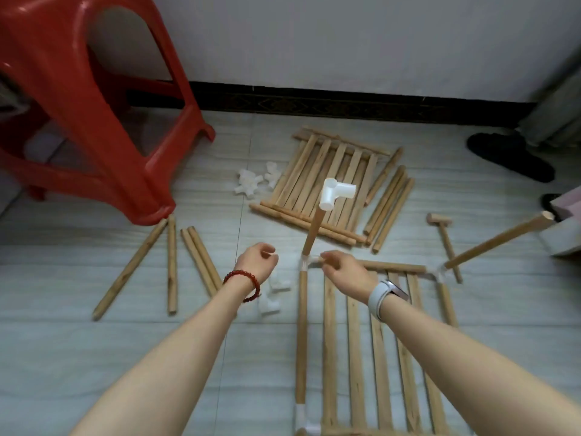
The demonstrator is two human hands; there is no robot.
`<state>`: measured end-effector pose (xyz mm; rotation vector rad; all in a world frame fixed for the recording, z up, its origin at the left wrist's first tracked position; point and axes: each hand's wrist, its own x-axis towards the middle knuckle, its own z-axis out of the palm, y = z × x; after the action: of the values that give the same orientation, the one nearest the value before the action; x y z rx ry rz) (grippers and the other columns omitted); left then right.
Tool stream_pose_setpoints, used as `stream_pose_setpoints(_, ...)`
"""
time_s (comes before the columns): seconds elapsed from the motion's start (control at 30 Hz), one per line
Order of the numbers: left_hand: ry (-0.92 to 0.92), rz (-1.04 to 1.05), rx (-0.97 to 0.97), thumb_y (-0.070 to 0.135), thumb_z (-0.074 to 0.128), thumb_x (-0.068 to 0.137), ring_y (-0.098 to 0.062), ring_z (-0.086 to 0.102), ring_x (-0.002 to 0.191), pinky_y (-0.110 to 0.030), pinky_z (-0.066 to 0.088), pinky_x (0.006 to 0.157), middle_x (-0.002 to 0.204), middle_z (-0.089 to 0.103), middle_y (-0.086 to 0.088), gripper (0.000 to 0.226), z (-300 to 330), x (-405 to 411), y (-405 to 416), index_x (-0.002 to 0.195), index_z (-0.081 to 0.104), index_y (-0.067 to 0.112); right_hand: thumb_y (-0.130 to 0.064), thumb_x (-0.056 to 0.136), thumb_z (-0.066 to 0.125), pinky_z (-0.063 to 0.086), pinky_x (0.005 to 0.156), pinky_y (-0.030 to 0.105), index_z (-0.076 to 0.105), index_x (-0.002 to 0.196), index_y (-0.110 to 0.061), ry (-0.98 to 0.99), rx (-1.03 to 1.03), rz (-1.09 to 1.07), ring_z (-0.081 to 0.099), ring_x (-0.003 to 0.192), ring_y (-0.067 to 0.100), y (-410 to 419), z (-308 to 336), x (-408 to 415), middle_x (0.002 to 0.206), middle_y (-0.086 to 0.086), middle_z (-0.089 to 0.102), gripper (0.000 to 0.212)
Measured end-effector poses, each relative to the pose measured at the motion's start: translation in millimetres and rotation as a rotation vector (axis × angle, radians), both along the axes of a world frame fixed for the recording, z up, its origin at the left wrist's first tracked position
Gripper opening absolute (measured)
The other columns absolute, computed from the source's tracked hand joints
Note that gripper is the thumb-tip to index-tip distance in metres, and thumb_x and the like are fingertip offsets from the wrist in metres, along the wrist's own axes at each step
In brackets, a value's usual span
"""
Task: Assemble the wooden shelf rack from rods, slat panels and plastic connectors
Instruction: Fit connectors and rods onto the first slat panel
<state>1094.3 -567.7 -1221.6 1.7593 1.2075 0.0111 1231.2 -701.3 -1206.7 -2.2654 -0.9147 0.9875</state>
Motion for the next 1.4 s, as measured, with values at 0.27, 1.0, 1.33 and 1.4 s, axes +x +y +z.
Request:
stream_pose_setpoints(0.27, 0.218, -0.377, 0.233, 0.025, 0.058, 0.09, -0.024, 0.047, 0.116, -0.032, 0.04, 0.098, 0.127, 0.042, -0.008, 0.042, -92, -12, -16, 0.13, 0.049, 0.02, -0.013, 0.096, 0.042, 0.039, 0.092, 0.024, 0.049, 0.132, -0.012, 0.038, -0.176, 0.151, 0.054, 0.115, 0.024, 3, -79, -28, 0.126, 0.008, 0.058, 0.037)
stream_pose_setpoints(1.0, -0.481, -0.39, 0.31, 0.015, 0.073, 0.077, 0.0, 0.055, 0.085, -0.007, 0.041, 0.074, 0.093, 0.059, 0.018, 0.028, 44, 98, -103, 0.098, 0.056, 0.025, -0.003, 0.091, 0.056, 0.043, 0.045, 0.013, 0.059, 0.098, 0.0, 0.604, 0.207, -0.591, 0.056, 0.061, 0.014, -73, 62, 72, 0.075, 0.008, 0.061, 0.008)
stream_pose_setpoints(1.33, -0.545, -0.538, 0.269, 0.017, 0.055, 0.091, -0.007, 0.053, 0.095, -0.017, 0.04, 0.081, 0.113, 0.058, 0.003, 0.025, 113, 220, -170, 0.116, 0.055, 0.015, -0.015, 0.088, 0.061, 0.04, 0.075, 0.015, 0.066, 0.099, -0.012, -0.514, 0.484, -0.648, 0.054, 0.088, 0.014, -182, 147, 186, 0.097, 0.003, 0.058, 0.012)
stream_pose_setpoints(1.4, -0.544, -0.535, 0.217, 0.018, 0.053, 0.092, -0.005, 0.052, 0.094, -0.014, 0.037, 0.077, 0.115, 0.058, 0.002, 0.026, 119, 238, -181, 0.118, 0.054, 0.015, -0.013, 0.088, 0.063, 0.035, 0.067, 0.008, 0.064, 0.097, -0.008, -0.632, 0.453, -0.618, 0.049, 0.081, 0.011, -193, 139, 198, 0.096, 0.004, 0.053, 0.011)
